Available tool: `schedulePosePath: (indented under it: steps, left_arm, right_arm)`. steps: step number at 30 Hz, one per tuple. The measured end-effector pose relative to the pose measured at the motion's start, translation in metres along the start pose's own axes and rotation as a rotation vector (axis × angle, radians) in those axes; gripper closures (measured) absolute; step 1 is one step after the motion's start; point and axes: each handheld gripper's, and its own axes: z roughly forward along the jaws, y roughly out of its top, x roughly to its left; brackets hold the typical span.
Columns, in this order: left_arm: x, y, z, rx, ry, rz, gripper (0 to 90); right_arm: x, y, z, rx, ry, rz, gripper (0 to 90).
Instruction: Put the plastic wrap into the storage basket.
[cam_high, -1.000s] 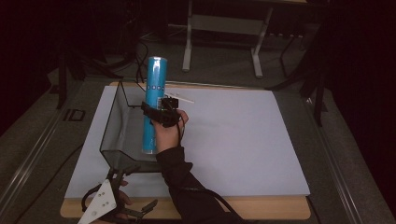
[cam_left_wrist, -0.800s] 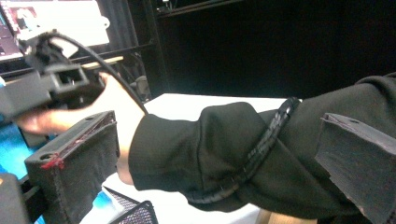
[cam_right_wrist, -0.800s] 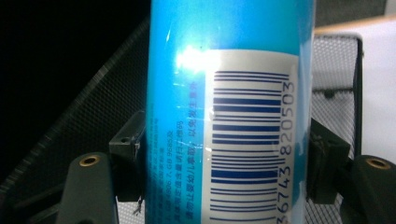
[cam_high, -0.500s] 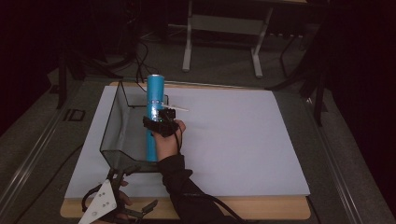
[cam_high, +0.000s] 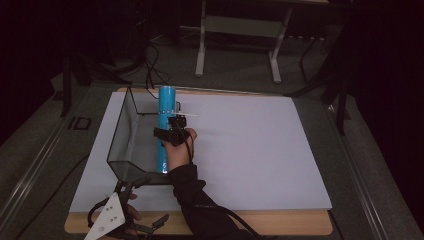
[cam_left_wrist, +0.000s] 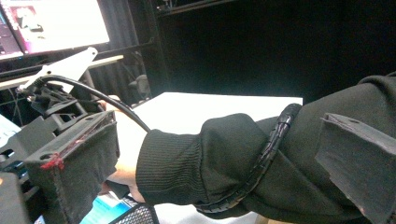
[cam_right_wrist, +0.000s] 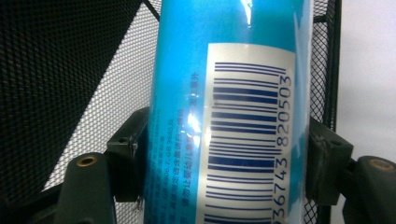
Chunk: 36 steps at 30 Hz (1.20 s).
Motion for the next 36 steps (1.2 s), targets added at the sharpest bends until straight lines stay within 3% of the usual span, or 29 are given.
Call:
schedulePosePath:
  steps: [6, 18, 20, 24, 27, 31, 36]
  left_arm:
    - [-0.001, 0.0, 0.0, 0.002, 0.0, 0.006, 0.5]
    - [0.0, 0.0, 0.001, 0.002, 0.002, -0.002, 0.5]
    - [0.0, 0.0, 0.0, 0.004, 0.003, 0.0, 0.5]
    - [0.0, 0.0, 0.0, -0.001, 0.003, -0.001, 0.5]
    - [-0.001, 0.0, 0.001, 0.003, 0.0, 0.001, 0.5]
    - [-0.001, 0.0, 0.001, 0.004, 0.001, 0.004, 0.5]
    - [0.0, 0.0, 0.001, 0.007, 0.003, 0.003, 0.5]
  right_arm:
    - [0.003, 0.001, 0.006, 0.057, -0.031, -0.019, 29.5]
    - [0.001, 0.007, 0.005, 0.118, -0.01, -0.063, 28.2]
    - [0.003, 0.006, 0.005, 0.116, -0.029, -0.079, 27.8]
    - [0.008, 0.006, 0.002, 0.097, -0.081, -0.161, 25.7]
    - [0.007, 0.008, -0.001, 0.103, -0.077, -0.17, 25.2]
    - [0.011, 0.008, -0.005, 0.085, -0.115, -0.232, 23.1]
    - [0.006, 0.015, -0.015, 0.064, -0.082, -0.225, 23.0]
